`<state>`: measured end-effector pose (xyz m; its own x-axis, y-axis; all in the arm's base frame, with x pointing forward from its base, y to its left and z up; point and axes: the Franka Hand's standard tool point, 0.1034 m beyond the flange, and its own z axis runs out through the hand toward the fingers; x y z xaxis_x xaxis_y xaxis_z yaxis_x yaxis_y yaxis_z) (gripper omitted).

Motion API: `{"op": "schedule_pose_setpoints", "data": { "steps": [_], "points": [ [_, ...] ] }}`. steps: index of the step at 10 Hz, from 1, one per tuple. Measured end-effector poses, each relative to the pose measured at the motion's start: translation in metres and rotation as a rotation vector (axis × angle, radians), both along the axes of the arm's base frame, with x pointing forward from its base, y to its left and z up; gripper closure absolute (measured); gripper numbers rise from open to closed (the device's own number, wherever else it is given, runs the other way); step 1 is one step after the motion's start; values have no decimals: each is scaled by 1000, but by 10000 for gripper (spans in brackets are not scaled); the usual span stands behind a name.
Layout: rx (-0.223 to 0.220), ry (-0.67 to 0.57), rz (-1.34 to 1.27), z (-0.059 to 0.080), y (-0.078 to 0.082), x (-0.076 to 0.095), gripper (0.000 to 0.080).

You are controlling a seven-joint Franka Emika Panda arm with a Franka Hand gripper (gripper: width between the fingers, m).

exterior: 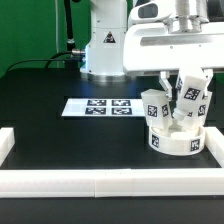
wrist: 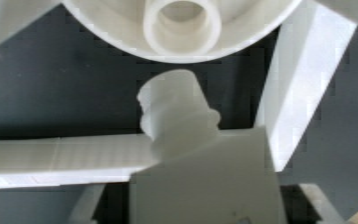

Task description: Assemble stool

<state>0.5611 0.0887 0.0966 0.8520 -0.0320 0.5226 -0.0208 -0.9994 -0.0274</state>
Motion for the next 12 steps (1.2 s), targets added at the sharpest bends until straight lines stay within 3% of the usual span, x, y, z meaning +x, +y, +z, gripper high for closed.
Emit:
{"op": "schedule_pose_setpoints", "data": {
  "steps": [5,8,9,12],
  "points": [
    [-12,1,19,-1,0,0,475],
    [28,-23,-15,3,-21,10,475],
    [50,-19,-24,1,-19,11,475],
    [45,-7,-18,-2,-19,9,475]
  ]
}}
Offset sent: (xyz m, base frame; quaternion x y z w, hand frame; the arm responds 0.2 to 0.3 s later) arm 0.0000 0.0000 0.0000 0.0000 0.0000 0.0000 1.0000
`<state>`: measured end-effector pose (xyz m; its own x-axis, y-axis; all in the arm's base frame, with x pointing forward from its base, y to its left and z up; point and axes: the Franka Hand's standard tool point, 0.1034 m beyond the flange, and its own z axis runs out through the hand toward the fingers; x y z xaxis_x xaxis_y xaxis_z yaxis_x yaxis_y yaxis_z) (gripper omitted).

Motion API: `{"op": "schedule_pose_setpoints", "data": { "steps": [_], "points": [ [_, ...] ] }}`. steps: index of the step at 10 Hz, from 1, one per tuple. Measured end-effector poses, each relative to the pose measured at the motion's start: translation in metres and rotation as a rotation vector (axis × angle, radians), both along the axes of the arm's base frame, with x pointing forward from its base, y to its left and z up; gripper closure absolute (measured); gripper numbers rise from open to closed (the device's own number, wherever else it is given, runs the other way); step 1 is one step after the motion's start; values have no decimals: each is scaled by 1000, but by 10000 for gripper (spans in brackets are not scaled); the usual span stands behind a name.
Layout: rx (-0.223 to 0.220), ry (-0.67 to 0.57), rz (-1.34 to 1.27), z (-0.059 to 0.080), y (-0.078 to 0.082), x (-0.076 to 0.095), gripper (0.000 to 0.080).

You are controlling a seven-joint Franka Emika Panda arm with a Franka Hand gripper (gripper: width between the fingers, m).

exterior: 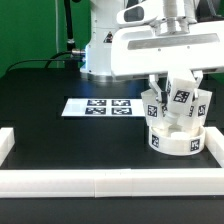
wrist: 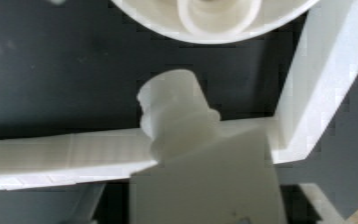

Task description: Assemble stool

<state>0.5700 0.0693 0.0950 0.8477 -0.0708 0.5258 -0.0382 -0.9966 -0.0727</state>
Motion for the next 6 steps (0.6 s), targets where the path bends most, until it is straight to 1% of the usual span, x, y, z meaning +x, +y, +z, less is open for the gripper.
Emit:
{"op": "schedule_pose_setpoints", "data": {
  "steps": [1,2,3,4,5,6],
  "points": [
    [-6,-5,11,1,0,1,475],
    [-23,-25,43,0,-2,2,475],
    [-29,-11,61,-12,-5,-2,475],
    [-22,36,48,-18,-6,-5,475],
    [-25,28,55,-15,-6,-3,475],
    [-27,32,56,-17,-6,-4,475]
  ]
}}
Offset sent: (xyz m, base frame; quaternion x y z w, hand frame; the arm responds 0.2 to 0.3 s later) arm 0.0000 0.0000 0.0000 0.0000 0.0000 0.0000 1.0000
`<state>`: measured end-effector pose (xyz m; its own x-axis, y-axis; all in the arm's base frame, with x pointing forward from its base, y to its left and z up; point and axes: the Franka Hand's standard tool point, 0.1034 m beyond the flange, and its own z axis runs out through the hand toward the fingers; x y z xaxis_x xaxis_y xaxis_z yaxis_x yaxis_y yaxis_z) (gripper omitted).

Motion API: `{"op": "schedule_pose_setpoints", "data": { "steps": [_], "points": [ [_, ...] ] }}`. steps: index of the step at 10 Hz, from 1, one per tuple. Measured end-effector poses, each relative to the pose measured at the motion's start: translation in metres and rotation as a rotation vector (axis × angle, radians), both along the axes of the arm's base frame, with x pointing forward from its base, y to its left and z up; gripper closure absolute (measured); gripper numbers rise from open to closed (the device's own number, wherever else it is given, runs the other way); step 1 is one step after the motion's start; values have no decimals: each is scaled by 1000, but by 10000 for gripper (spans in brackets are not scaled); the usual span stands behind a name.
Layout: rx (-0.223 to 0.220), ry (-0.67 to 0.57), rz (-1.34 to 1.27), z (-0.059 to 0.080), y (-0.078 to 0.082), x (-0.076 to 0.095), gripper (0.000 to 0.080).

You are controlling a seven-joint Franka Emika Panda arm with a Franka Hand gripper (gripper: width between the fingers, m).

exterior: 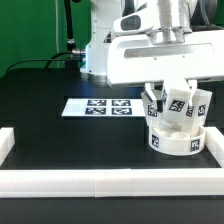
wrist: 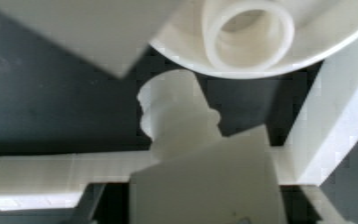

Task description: Assemble stool

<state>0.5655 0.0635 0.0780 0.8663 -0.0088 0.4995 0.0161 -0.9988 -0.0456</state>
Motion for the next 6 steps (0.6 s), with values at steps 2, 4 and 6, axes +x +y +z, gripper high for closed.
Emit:
{"op": "schedule_pose_setpoints", "data": {
  "steps": [2,4,6],
  "points": [
    [4,-8,4,3,3,2,475],
    [6,-16,13,1,2,2,475],
    [5,-4,16,0,2,1,475]
  ]
}}
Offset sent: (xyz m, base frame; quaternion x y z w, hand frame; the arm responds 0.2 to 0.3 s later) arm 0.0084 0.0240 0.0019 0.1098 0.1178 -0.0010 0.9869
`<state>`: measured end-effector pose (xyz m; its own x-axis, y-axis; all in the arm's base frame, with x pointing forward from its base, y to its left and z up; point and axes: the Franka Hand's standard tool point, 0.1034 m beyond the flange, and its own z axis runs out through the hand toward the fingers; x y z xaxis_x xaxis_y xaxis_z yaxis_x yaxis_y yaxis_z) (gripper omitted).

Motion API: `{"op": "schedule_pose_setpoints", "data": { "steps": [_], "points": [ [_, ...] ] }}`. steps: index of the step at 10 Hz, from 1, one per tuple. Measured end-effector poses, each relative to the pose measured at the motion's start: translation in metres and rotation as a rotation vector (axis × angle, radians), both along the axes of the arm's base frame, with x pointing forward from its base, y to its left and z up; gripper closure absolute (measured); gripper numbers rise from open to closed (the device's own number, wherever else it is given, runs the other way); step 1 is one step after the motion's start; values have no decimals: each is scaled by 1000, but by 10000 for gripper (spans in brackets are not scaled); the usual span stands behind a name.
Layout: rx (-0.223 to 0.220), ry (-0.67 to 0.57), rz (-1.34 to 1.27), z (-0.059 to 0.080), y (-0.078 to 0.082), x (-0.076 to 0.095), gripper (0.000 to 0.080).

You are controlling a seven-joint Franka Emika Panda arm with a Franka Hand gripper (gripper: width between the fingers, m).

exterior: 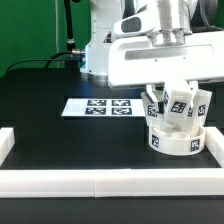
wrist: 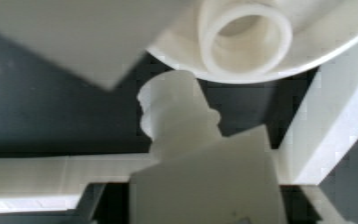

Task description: Assemble stool

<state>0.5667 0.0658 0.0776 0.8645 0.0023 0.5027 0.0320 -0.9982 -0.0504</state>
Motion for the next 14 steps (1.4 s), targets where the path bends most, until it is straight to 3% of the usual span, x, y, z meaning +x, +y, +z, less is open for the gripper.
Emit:
{"op": "schedule_pose_setpoints", "data": {
  "steps": [1,4,6,8,11,14],
  "points": [
    [0,-1,0,1,0,0,475],
    [34,-67,-2,29,-4,18,475],
    [58,-24,-9,16,-4,12,475],
    [57,-26,-6,16,-3,12,475],
    [98,-36,11,19,14,11,475],
    [97,-29,11,18,12,10,475]
  ]
}}
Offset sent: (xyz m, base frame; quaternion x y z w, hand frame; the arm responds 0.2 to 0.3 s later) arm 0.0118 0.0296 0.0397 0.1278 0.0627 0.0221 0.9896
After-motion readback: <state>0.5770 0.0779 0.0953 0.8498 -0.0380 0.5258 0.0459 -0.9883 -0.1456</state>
